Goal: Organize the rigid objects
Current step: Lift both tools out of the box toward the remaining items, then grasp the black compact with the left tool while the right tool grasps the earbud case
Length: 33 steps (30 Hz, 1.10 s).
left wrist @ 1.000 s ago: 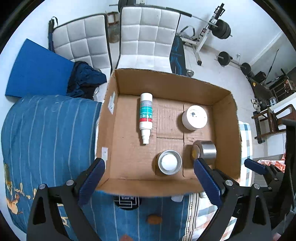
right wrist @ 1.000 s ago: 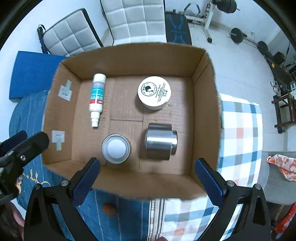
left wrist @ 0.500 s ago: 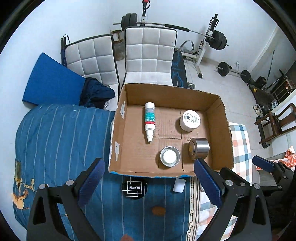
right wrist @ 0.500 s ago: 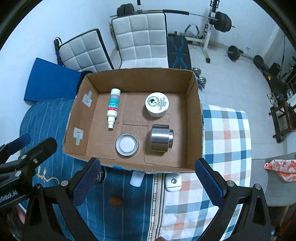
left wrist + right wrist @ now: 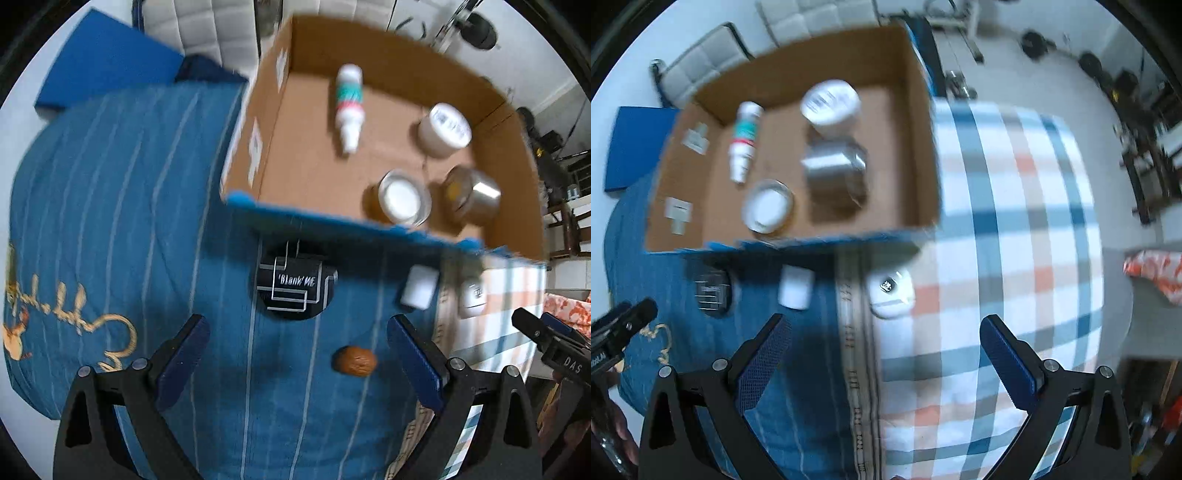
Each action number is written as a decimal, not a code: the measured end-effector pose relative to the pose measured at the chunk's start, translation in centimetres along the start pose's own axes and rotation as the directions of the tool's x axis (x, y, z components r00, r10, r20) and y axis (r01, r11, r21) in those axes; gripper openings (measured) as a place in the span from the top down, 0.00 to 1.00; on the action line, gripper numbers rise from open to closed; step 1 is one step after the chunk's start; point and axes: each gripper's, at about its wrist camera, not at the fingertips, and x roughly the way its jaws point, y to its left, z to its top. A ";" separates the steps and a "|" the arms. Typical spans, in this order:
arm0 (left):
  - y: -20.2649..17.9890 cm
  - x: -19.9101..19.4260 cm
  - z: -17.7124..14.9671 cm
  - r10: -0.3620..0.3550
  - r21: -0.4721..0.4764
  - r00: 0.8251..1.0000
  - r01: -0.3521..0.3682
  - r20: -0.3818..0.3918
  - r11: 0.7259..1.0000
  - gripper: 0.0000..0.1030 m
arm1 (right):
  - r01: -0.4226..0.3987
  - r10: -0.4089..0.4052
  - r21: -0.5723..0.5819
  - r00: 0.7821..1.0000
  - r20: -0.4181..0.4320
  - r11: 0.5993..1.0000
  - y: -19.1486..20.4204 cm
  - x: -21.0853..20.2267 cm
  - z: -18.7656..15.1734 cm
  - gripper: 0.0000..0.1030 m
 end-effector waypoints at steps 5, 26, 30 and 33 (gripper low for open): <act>0.0 4.0 0.3 0.028 0.006 0.998 -0.028 -0.056 1.000 0.04 | -0.004 0.008 0.064 0.998 -0.060 0.998 -1.4 5.6 -0.5 0.00; -1.5 11.0 0.3 0.083 0.075 0.986 -0.073 -0.144 0.995 0.29 | 0.023 -0.008 0.162 0.996 -0.093 0.987 -2.1 11.2 -1.7 0.50; -1.6 10.7 -1.6 0.091 0.080 0.985 -0.080 -0.145 0.994 0.29 | 0.035 -0.021 0.122 0.993 -0.117 0.992 -1.6 11.2 -3.2 0.50; -1.1 10.4 -3.9 0.088 0.068 0.983 -0.078 -0.160 0.995 0.29 | 0.032 -0.020 0.082 0.989 -0.144 0.996 -1.4 11.1 -5.4 0.51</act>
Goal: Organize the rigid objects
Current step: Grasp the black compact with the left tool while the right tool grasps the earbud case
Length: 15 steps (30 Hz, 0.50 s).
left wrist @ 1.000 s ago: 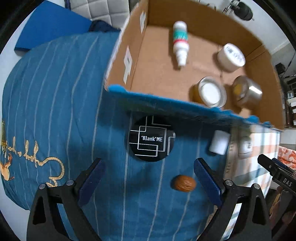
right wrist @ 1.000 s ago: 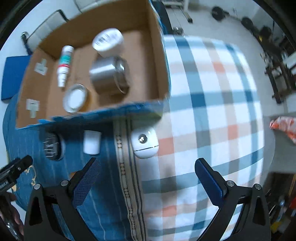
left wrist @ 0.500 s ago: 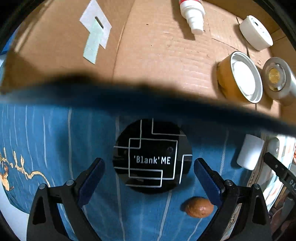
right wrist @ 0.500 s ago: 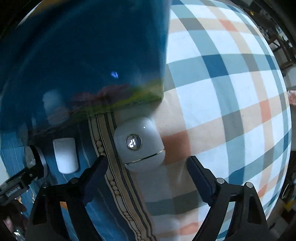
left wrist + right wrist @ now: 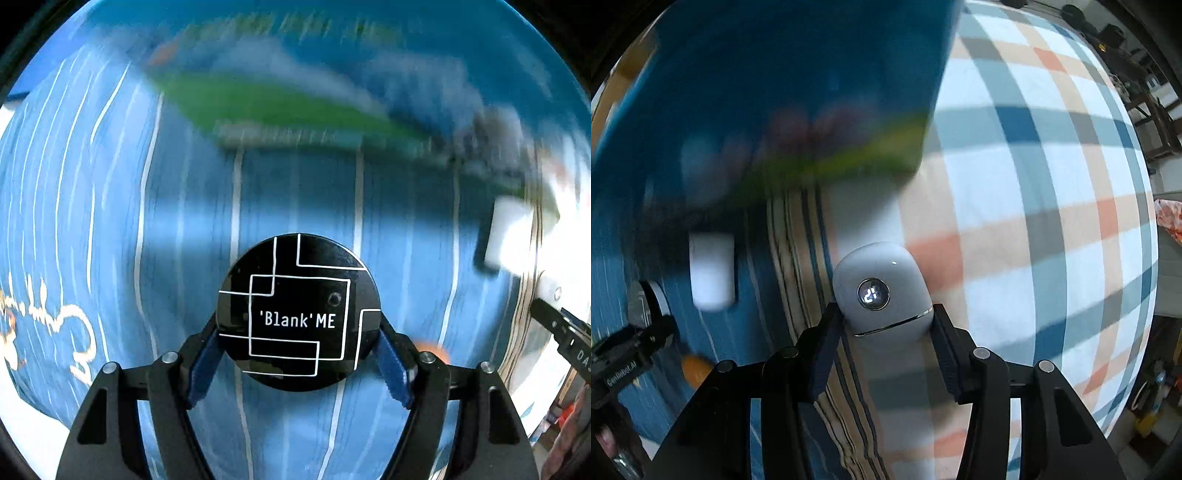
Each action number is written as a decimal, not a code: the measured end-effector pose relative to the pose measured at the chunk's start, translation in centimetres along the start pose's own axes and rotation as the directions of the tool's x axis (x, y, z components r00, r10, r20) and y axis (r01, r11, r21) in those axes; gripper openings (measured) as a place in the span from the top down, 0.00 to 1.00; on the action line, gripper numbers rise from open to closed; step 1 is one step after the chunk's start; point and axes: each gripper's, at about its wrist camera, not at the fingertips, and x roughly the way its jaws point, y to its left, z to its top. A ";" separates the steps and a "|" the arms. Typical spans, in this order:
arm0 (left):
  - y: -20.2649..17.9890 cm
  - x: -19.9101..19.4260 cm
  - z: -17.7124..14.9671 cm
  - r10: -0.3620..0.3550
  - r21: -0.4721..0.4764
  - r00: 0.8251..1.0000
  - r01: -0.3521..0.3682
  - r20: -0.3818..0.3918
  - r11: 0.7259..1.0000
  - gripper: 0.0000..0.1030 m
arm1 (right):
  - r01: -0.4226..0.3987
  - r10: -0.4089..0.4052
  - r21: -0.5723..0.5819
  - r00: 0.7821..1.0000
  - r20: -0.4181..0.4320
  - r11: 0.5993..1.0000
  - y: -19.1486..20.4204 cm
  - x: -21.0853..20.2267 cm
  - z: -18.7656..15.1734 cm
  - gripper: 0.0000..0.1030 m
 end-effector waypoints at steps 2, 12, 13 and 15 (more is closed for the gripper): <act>0.3 0.4 -1.9 -0.008 -0.014 1.000 0.008 -0.017 1.000 0.29 | 0.000 -0.001 -0.030 1.000 -0.026 1.000 0.0 0.2 -2.0 0.51; -0.3 2.3 -5.5 -0.013 -0.026 0.998 0.012 -0.060 1.000 0.27 | 0.009 -0.016 -0.081 0.996 -0.086 0.997 -0.3 1.2 -7.8 0.50; -0.5 2.2 -5.5 -0.011 -0.021 0.998 0.010 -0.059 1.000 0.27 | 0.012 -0.018 -0.080 0.996 -0.086 0.997 -0.2 1.3 -7.3 0.49; -0.6 2.1 -5.5 -0.006 -0.012 0.998 0.005 -0.055 1.000 0.27 | 0.024 -0.031 -0.080 0.996 -0.083 0.997 0.1 1.3 -7.4 0.48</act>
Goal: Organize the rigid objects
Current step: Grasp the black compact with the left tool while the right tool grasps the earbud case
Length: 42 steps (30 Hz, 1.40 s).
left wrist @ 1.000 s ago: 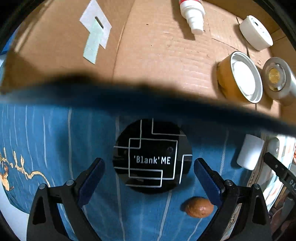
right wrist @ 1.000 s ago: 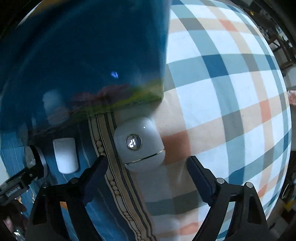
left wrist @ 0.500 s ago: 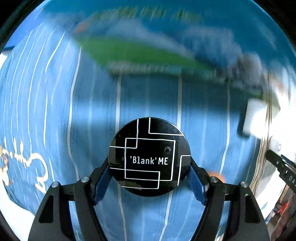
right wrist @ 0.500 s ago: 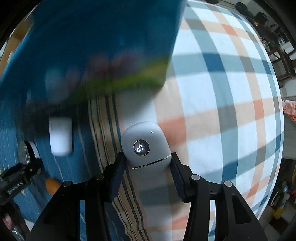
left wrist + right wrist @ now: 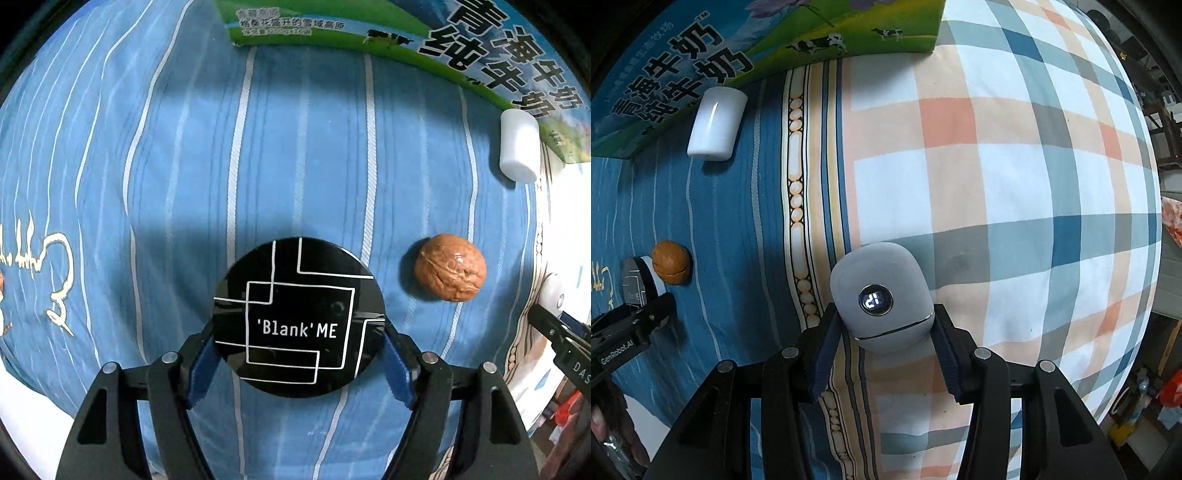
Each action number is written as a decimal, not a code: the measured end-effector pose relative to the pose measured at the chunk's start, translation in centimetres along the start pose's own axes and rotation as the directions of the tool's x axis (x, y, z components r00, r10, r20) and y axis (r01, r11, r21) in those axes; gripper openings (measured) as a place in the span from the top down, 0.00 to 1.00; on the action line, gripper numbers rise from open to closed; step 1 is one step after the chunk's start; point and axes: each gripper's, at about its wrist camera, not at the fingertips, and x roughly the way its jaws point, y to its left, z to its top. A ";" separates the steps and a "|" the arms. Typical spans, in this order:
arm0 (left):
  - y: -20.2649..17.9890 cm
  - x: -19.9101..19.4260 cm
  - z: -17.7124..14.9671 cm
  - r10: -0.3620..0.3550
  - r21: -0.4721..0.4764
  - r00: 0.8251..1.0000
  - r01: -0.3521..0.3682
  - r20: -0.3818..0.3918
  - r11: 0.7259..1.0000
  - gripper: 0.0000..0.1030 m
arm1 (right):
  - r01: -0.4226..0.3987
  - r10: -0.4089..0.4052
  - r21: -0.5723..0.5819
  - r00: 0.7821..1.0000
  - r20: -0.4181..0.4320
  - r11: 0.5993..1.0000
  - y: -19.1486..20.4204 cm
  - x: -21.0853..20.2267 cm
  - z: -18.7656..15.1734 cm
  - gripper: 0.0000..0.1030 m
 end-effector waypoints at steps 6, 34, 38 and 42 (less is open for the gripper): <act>0.1 -0.1 0.5 -0.001 -0.006 1.000 0.001 0.012 1.000 0.29 | 0.029 -0.029 -0.012 1.000 0.003 1.000 2.8 -0.1 3.2 0.49; -3.6 -16.6 -4.4 -0.172 0.077 0.946 0.157 0.275 0.985 0.29 | -0.050 0.072 -0.124 0.982 0.175 0.991 5.6 -6.9 -2.1 0.52; -4.0 -21.9 -3.0 -0.235 0.115 0.905 0.207 0.356 0.972 0.29 | -0.097 0.129 -0.135 0.958 0.256 0.986 5.9 -11.6 -1.5 0.52; -4.8 -26.5 0.4 -0.263 0.167 0.869 0.211 0.418 0.963 0.29 | -0.110 0.149 -0.131 0.927 0.343 0.985 5.8 -16.0 -0.1 0.54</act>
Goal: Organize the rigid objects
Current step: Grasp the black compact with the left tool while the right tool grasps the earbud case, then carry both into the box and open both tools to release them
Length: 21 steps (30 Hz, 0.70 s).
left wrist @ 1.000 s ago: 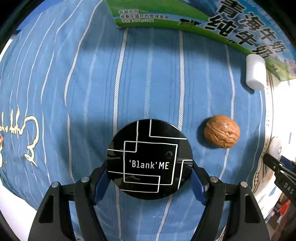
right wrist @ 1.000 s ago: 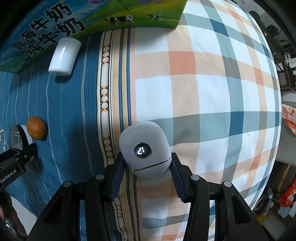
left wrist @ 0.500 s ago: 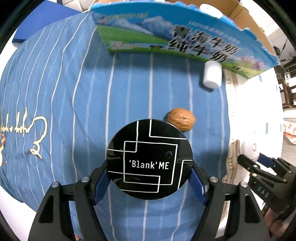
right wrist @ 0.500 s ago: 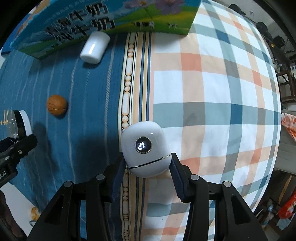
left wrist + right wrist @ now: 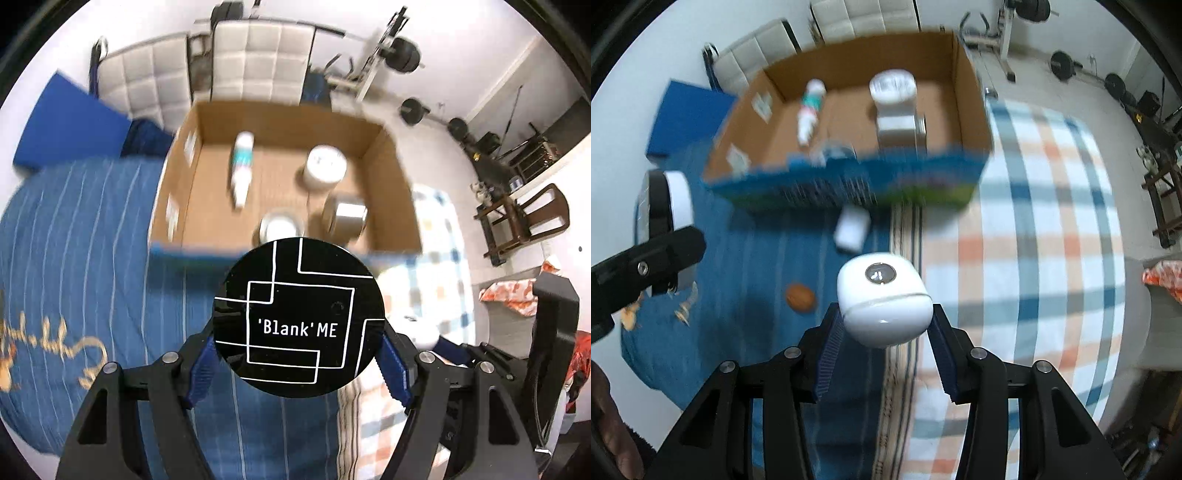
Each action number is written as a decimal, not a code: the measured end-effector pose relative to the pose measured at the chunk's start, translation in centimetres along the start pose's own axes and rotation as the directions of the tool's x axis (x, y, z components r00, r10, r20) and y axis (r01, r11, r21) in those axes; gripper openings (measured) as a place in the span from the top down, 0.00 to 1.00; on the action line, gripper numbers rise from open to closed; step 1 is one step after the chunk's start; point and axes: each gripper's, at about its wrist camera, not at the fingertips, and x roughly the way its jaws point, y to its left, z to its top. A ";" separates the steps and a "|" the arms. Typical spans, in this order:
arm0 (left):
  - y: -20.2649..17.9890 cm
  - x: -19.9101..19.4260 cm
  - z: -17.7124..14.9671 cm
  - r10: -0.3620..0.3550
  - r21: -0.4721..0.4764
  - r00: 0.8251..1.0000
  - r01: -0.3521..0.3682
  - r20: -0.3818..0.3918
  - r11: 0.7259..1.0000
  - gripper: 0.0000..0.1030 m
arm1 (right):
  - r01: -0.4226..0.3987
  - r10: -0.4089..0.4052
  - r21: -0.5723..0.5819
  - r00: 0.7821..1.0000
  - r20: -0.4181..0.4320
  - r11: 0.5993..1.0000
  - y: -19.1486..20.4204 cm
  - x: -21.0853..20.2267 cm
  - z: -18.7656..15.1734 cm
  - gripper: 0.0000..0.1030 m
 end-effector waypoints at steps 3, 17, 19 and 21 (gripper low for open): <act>0.1 0.0 3.8 0.003 0.018 1.000 -0.003 0.024 1.000 0.29 | -0.018 0.019 -0.010 0.999 0.051 1.000 0.3 -2.2 2.6 0.92; 2.3 16.9 16.2 0.006 -0.008 0.972 -0.008 -0.233 1.000 0.29 | 0.008 -0.004 0.069 0.998 -0.065 0.998 -1.2 7.8 17.9 0.98; 2.5 19.4 16.6 0.004 -0.013 0.957 -0.008 -0.290 1.000 0.29 | 0.013 -0.005 0.087 0.995 -0.098 0.996 -1.6 9.3 19.1 0.98; 2.6 21.6 16.7 -0.015 -0.020 0.936 0.008 -0.352 1.000 0.29 | 0.018 -0.006 0.096 0.992 -0.129 0.995 -1.9 10.8 20.3 0.99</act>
